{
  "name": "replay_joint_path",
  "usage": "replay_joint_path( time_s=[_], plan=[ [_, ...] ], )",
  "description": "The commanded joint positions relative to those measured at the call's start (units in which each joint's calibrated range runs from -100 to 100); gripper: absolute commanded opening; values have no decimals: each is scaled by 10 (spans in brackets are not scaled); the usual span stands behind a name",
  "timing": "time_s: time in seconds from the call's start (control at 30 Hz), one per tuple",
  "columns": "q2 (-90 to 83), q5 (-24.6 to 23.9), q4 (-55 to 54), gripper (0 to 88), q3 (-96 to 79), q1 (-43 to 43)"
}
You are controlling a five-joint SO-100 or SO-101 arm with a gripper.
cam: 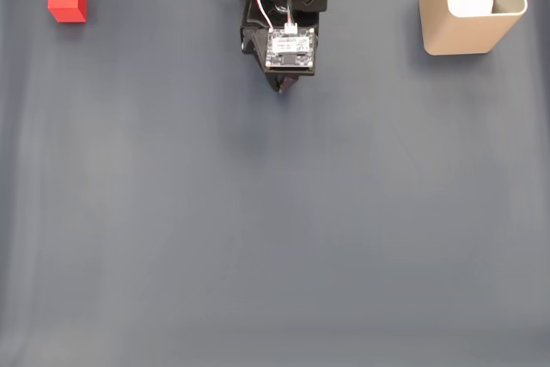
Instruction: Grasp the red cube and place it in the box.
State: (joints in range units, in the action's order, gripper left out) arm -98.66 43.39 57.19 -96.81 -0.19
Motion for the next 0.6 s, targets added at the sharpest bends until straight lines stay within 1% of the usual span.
replay_joint_path(
  time_s=[0.0,0.2,0.33,0.4,0.57],
  plan=[
    [25,-3,-26,2,54,0],
    [103,-2,-31,2,155,1],
    [153,-1,-31,19,229,8],
    [175,0,-29,2,263,16],
    [226,0,-27,2,340,55]
  ],
)
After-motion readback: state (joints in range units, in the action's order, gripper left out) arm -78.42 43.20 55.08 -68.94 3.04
